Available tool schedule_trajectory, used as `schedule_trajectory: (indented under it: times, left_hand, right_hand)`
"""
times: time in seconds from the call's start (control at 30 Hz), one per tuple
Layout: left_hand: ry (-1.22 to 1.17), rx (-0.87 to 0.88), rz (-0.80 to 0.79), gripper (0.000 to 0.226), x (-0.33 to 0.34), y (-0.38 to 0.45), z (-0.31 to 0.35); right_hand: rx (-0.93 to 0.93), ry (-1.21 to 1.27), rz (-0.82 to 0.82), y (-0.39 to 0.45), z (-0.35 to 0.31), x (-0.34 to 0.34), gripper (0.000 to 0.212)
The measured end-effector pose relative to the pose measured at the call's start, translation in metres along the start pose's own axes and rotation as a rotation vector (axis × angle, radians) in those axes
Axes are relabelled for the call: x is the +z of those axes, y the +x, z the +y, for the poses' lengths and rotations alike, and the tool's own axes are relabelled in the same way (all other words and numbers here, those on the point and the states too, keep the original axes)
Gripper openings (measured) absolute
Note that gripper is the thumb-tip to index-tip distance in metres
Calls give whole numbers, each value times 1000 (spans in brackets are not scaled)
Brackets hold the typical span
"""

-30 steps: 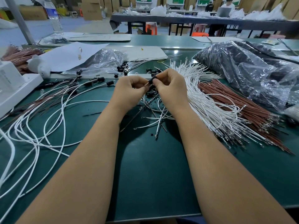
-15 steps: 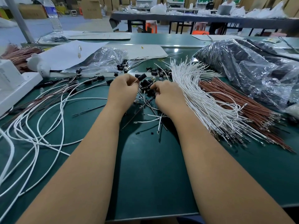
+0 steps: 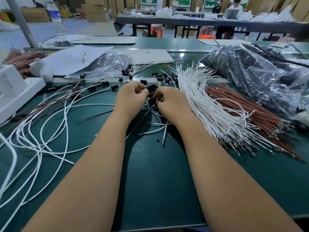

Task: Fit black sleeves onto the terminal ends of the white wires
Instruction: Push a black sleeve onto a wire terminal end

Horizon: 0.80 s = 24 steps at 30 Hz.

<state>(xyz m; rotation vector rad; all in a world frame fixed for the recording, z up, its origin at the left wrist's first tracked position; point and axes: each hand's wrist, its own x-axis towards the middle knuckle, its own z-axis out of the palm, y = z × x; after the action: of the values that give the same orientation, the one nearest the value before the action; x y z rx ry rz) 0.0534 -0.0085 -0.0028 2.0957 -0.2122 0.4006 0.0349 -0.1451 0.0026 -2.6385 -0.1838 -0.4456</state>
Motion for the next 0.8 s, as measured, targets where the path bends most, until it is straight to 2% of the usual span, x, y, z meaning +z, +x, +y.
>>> schedule_trajectory:
  times: [0.13, 0.43, 0.6, 0.8]
  left_hand:
    - [20, 21, -31, 9, 1, -1, 2]
    - [-8, -16, -75, 12, 1, -1, 5]
    - [-51, -26, -96, 9, 3, -1, 5]
    - [-81, -26, -78, 10, 1, 0, 4]
  right_hand:
    - [-4, 28, -1, 0, -1, -2, 12]
    - [36, 3, -1, 2, -3, -1, 3]
    - [108, 51, 17, 4, -6, -1, 16]
    - [109, 71, 41, 5, -7, 0, 27]
